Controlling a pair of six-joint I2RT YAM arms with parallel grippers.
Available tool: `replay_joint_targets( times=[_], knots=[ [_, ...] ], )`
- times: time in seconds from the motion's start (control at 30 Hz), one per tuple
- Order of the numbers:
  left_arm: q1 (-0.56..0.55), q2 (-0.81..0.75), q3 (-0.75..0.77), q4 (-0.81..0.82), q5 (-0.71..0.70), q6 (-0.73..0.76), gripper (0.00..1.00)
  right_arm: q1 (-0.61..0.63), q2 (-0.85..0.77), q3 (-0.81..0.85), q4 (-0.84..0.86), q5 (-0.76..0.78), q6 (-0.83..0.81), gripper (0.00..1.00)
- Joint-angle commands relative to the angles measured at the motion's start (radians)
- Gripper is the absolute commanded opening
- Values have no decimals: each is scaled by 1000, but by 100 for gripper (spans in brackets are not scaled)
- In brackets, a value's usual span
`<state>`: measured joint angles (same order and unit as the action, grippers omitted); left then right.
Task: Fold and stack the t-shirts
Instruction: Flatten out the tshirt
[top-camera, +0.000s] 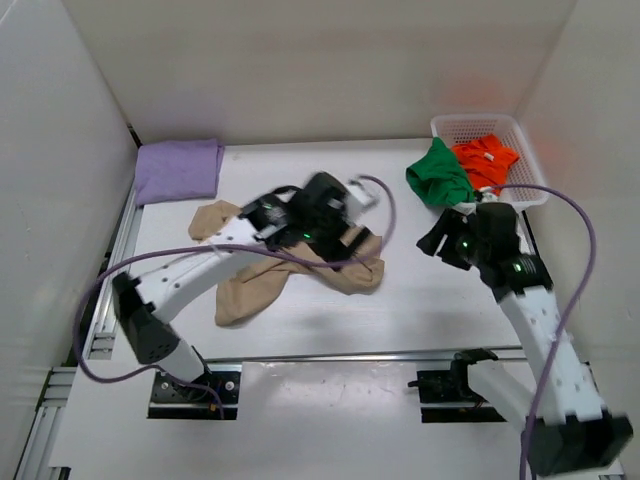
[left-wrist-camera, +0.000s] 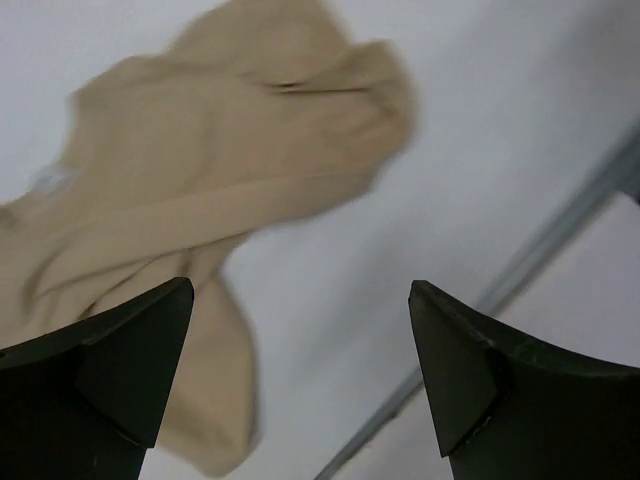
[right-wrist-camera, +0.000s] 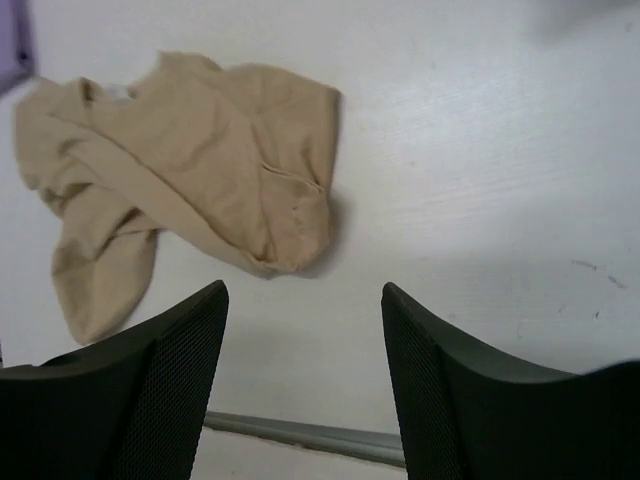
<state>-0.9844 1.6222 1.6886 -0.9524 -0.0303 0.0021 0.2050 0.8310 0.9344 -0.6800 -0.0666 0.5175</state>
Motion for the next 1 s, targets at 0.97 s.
replay_joint_targets(
  times=[0.97],
  knots=[
    [879,456,51,113,79,-2,71,286,1137,501,10,122,-113,56]
  ],
)
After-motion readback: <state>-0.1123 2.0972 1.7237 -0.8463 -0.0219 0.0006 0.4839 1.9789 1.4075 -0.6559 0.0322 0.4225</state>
